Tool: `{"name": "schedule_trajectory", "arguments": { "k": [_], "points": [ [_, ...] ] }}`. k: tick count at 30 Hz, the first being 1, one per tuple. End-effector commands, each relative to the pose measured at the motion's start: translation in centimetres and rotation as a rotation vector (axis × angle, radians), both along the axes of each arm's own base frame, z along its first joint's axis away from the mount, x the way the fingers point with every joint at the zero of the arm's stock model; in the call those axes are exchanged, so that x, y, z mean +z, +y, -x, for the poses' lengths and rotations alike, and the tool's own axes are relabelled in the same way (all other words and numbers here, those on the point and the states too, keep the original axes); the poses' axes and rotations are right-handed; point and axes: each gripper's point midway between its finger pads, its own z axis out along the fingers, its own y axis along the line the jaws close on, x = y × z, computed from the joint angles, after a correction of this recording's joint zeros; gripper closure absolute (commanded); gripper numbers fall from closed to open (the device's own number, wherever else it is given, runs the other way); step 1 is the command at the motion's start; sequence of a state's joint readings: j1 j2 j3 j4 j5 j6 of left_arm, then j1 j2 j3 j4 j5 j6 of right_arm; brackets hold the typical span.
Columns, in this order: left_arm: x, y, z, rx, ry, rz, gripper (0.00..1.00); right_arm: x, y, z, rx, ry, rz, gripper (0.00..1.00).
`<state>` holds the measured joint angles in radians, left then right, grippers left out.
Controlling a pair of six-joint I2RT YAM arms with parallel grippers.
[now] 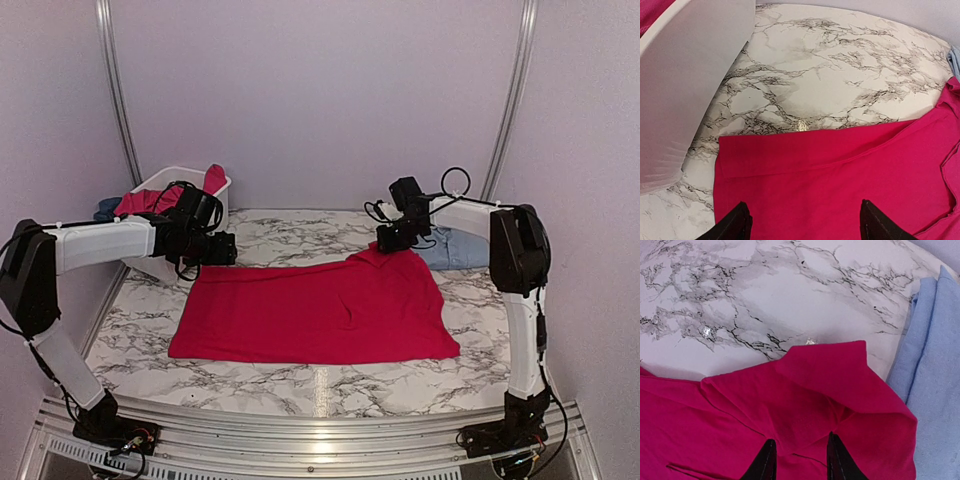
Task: Fold and stack the mixed laundry pile
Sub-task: Pick up the 1/3-folded T-shirt from the center of the board.
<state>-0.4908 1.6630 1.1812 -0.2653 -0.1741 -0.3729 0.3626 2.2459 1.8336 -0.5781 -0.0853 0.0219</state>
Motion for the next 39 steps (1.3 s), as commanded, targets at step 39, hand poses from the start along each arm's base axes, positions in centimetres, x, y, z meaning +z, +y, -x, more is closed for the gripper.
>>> {"name": "schedule_trajectory", "arguments": {
  "k": [39],
  "points": [
    [-3.9, 2.8, -0.3, 0.032, 0.058, -0.128, 0.25, -4.1, -2.3, -3.8, -0.103, 0.034, -0.007, 0.82]
  ]
}}
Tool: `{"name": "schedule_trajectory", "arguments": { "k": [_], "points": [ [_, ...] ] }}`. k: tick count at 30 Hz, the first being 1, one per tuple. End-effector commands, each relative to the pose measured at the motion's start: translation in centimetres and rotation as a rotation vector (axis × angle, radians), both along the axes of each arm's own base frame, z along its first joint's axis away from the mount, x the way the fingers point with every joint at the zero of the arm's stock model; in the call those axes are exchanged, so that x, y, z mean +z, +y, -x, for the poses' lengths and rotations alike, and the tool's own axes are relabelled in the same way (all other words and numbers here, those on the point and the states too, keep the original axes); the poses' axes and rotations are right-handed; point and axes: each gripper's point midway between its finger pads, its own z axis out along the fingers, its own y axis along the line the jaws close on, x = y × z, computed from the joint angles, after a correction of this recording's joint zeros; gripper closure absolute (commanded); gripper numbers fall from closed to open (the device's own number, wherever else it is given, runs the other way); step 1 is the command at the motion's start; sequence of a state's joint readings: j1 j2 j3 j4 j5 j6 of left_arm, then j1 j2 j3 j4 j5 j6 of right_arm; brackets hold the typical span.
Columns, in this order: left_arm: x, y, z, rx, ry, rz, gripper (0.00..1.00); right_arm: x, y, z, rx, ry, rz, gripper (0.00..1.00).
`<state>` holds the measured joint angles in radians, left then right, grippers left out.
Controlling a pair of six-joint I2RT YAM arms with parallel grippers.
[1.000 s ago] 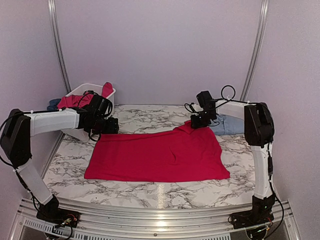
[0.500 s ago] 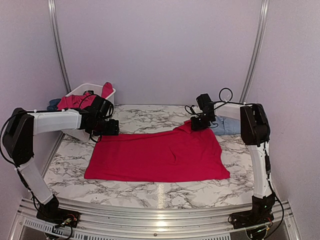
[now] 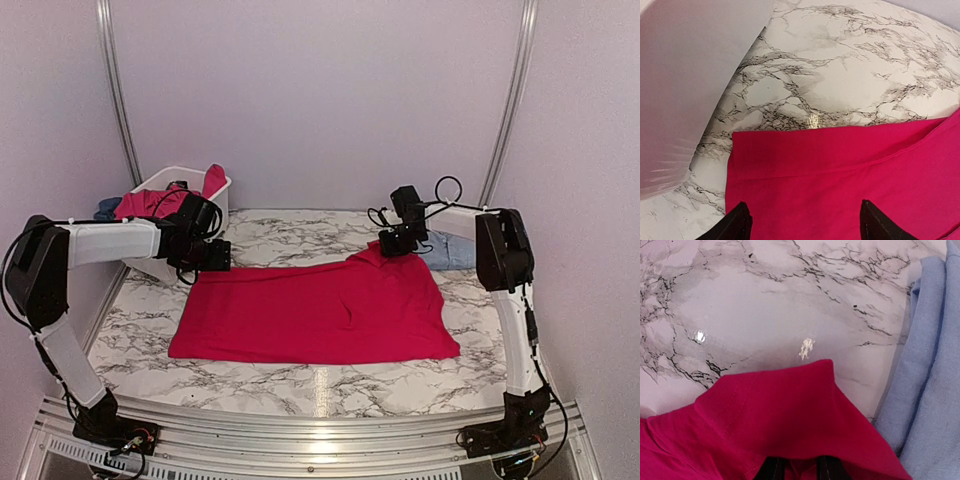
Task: Fold and stack the mixed laundry pile
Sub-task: Pick up the 1/3-folded T-shirt from the center of the board.
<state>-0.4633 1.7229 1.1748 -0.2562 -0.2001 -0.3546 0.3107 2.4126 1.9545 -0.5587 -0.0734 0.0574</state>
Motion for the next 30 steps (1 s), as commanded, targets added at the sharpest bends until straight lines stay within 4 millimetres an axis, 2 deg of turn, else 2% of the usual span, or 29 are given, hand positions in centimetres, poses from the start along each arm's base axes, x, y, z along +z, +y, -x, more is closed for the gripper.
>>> {"name": "schedule_trajectory", "arguments": {
  "k": [1, 3, 4, 6, 8, 12, 17, 24, 30],
  "points": [
    [-1.6, 1.5, 0.5, 0.0, 0.028, -0.087, 0.25, 0.4, -0.1, -0.3, -0.011, 0.003, -0.008, 0.85],
    [-2.3, 1.8, 0.7, -0.005, 0.045, -0.109, 0.27, 0.8, 0.0, -0.2, -0.008, 0.001, -0.016, 0.98],
    [-2.6, 1.9, 0.8, -0.006, 0.054, -0.117, 0.28, 1.2, 0.1, -0.2, -0.007, -0.003, -0.023, 1.0],
    [-3.2, 2.1, 0.9, -0.005, 0.066, -0.132, 0.31, 2.4, 0.6, -0.2, -0.001, -0.021, -0.056, 1.0],
    [-3.8, 2.3, 0.8, 0.007, 0.079, -0.145, 0.35, 4.3, 1.0, -0.2, 0.004, -0.056, -0.095, 1.0],
    [-5.2, 3.3, 0.4, 0.053, 0.101, -0.201, 0.42, 6.5, 1.3, -0.4, 0.013, -0.086, -0.116, 1.0],
    [-6.5, 4.9, -0.4, 0.113, 0.117, -0.24, 0.47, 6.7, 1.3, -0.4, 0.014, -0.09, -0.12, 1.0],
    [-6.7, 5.6, -1.9, 0.162, 0.082, -0.283, 0.5, 6.6, 1.3, -0.3, 0.016, -0.088, -0.117, 1.0],
    [-7.4, 5.8, -2.6, 0.191, 0.065, -0.29, 0.58, 6.6, 1.1, -0.3, 0.017, -0.091, -0.104, 1.0]
  ]
}}
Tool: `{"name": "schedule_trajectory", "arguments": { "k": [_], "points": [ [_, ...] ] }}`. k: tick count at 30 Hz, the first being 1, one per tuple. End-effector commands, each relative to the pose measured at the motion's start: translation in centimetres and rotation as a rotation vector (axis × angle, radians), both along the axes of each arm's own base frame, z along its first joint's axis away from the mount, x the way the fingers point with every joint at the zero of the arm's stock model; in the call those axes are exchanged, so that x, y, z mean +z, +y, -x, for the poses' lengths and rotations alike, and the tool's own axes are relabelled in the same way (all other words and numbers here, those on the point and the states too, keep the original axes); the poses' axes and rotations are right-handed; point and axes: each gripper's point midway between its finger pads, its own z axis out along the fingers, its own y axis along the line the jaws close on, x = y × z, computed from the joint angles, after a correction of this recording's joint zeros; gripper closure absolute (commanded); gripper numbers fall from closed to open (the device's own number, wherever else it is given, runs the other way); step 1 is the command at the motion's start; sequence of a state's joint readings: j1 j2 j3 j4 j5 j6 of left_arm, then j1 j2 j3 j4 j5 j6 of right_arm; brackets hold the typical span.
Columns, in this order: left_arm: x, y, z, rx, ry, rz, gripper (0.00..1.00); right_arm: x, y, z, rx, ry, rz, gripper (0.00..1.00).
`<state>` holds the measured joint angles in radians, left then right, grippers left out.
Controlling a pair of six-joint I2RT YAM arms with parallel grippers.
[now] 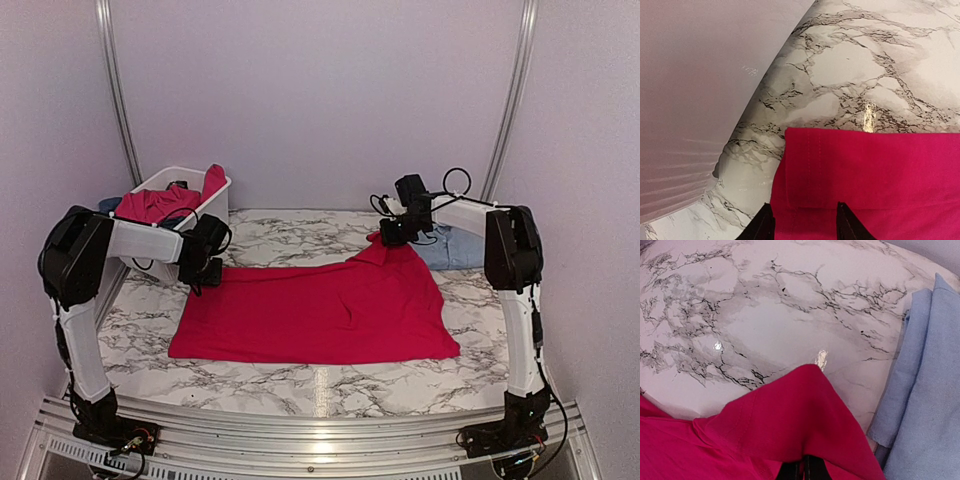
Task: Fold and stack the mixed laundry pile
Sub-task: Pick up the 1/3-folded T-shirt from the center of the board.
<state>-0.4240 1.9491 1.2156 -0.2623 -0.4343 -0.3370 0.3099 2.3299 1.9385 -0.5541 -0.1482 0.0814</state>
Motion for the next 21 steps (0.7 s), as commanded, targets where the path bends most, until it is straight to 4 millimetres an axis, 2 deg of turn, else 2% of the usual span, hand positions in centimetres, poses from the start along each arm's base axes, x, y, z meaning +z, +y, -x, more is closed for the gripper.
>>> {"name": "schedule_trajectory", "arguments": {
  "k": [1, 5, 12, 17, 21],
  "points": [
    [-0.3, 0.4, -1.0, 0.035, -0.025, -0.024, 0.59, 2.3, -0.1, -0.6, -0.007, -0.048, -0.012, 1.0],
    [-0.5, 0.4, -1.3, 0.044, -0.035, -0.02, 0.64, 2.4, -0.1, -0.5, -0.006, -0.049, -0.009, 1.0],
    [-0.6, 0.8, -1.9, 0.074, -0.064, -0.038, 0.64, 2.4, -0.3, -0.4, -0.004, -0.05, -0.002, 1.0],
    [-1.6, 0.8, -2.2, 0.071, -0.051, -0.036, 0.65, 2.5, -0.3, -0.4, -0.004, -0.052, 0.002, 1.0],
    [-1.8, 0.7, -2.5, 0.063, -0.051, -0.037, 0.71, 2.4, -0.4, -0.4, -0.004, -0.049, 0.005, 1.0]
  ]
}}
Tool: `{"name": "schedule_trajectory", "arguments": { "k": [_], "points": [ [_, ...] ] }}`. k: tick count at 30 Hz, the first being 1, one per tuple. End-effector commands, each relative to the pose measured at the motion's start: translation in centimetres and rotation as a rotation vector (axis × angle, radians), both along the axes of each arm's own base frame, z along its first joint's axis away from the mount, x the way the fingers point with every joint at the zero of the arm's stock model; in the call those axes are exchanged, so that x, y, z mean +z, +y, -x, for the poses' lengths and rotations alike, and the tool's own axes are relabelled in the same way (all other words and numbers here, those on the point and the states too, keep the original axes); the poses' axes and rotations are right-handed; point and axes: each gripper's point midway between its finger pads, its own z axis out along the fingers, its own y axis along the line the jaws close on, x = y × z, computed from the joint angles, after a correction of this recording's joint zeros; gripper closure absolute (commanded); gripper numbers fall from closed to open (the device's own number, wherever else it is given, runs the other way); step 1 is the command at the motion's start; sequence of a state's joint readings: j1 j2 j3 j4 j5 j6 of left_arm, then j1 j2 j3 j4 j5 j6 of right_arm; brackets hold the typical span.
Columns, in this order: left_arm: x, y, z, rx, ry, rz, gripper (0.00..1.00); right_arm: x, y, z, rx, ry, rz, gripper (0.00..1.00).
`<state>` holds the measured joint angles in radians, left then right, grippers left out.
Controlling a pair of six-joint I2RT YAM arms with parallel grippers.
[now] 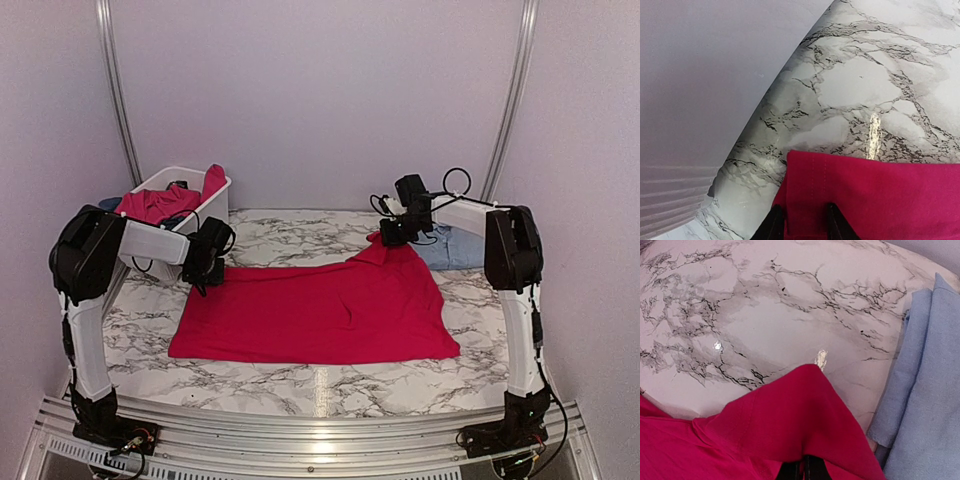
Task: Fold and stack the mixed laundry pile
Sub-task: Pick up the 1/3-folded T-shirt from the center of the board.
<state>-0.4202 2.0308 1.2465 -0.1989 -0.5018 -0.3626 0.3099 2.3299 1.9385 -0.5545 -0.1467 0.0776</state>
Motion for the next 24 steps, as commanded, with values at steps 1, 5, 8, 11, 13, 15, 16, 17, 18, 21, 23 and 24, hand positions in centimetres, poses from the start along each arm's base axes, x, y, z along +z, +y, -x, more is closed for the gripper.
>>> {"name": "schedule_trajectory", "arguments": {
  "k": [1, 5, 8, 11, 13, 15, 16, 17, 18, 21, 23, 24],
  "points": [
    [-0.5, 0.1, -0.9, 0.005, -0.009, -0.003, 0.73, 2.3, -0.3, -0.4, -0.005, -0.047, 0.001, 1.0],
    [-0.2, -0.1, -1.0, -0.005, -0.011, 0.002, 0.86, 2.6, -0.3, -0.4, -0.006, -0.049, -0.004, 1.0],
    [0.6, -0.3, -0.9, -0.01, -0.024, 0.009, 0.93, 3.6, -0.2, -0.3, -0.007, -0.062, -0.013, 1.0],
    [1.9, -0.2, -0.8, -0.01, -0.041, -0.003, 1.0, 5.3, -0.1, -0.2, -0.008, -0.087, -0.035, 1.0],
    [3.0, -0.2, -0.7, -0.009, -0.055, -0.006, 1.0, 6.5, 0.0, 0.1, -0.008, -0.104, -0.053, 1.0],
    [4.2, -0.3, -0.7, -0.015, -0.07, 0.002, 1.0, 7.8, 0.0, 0.4, -0.009, -0.124, -0.072, 1.0],
    [4.8, -0.3, -0.6, -0.017, -0.076, 0.005, 1.0, 8.5, 0.0, 0.5, -0.011, -0.135, -0.078, 1.0],
    [5.2, -0.3, -0.5, -0.019, -0.077, 0.004, 1.0, 8.9, -0.1, 0.8, -0.014, -0.139, -0.082, 1.0],
    [5.6, -0.3, -0.5, -0.021, -0.079, 0.004, 1.0, 9.4, -0.2, 1.1, -0.015, -0.146, -0.086, 1.0],
    [6.4, -0.3, -0.1, -0.036, -0.064, 0.001, 1.0, 10.5, -0.5, 2.3, -0.02, -0.153, -0.097, 1.0],
    [6.9, -0.4, 0.1, -0.049, -0.054, 0.001, 1.0, 10.7, -0.8, 3.2, -0.026, -0.152, -0.102, 1.0],
    [7.1, -0.4, 0.3, -0.055, -0.047, 0.001, 1.0, 10.8, -0.9, 3.6, -0.028, -0.151, -0.104, 1.0]
  ]
}}
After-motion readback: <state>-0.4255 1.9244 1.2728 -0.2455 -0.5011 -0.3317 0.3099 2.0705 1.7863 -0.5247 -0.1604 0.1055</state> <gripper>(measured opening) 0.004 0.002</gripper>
